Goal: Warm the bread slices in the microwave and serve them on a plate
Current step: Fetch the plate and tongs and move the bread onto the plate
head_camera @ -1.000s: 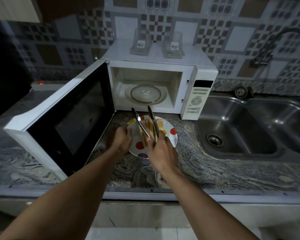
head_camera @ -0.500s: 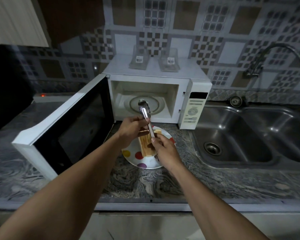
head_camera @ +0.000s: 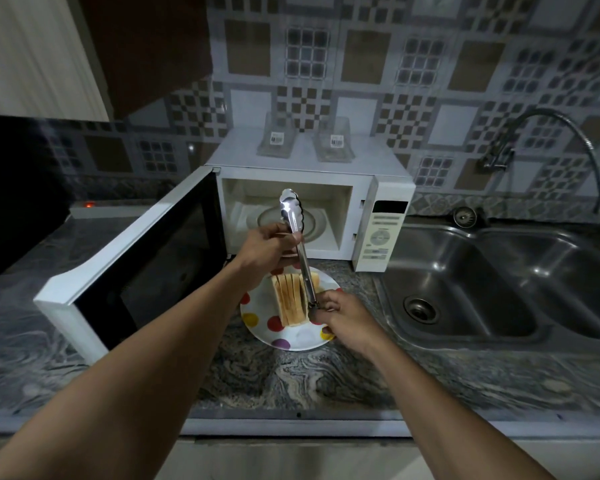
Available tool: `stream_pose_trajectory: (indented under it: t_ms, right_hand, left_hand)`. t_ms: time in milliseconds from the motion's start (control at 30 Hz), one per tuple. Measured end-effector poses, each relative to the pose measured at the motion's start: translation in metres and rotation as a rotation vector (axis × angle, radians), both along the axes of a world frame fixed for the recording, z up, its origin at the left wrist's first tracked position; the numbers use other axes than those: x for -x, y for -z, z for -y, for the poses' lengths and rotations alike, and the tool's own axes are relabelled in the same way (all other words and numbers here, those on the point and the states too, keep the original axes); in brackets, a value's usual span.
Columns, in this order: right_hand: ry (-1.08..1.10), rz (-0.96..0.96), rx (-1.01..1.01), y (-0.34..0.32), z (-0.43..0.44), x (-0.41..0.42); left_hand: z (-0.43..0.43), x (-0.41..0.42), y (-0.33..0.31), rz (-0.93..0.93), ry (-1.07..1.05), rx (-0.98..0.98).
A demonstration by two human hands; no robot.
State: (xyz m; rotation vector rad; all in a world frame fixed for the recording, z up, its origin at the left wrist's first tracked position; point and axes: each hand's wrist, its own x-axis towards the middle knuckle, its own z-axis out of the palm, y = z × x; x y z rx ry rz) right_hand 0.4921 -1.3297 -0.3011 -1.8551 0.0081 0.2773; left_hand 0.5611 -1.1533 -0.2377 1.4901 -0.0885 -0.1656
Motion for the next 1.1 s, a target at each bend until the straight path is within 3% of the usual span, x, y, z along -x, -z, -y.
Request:
stream_pose_trajectory:
  t_ms: [533, 700, 967, 1100]
  right_hand:
    - [0.206, 0.11, -0.227, -0.017, -0.008, -0.006]
    - [0.258, 0.233, -0.203, -0.013, -0.016, -0.002]
    - [0.2, 0.257, -0.029, -0.02, -0.028, 0.003]
    - [0.167, 0.209, -0.052, -0.016, -0.032, 0.006]
  left_hand:
    - [0.012, 0.001, 0.005, -0.004, 0.105, -0.115]
    - [0.007, 0.0, 0.004, -0.034, 0.093, -0.131]
    - [-0.005, 0.017, 0.012, -0.147, 0.185, -0.094]
    - [-0.001, 0.022, 0.029, -0.181, 0.138, -0.048]
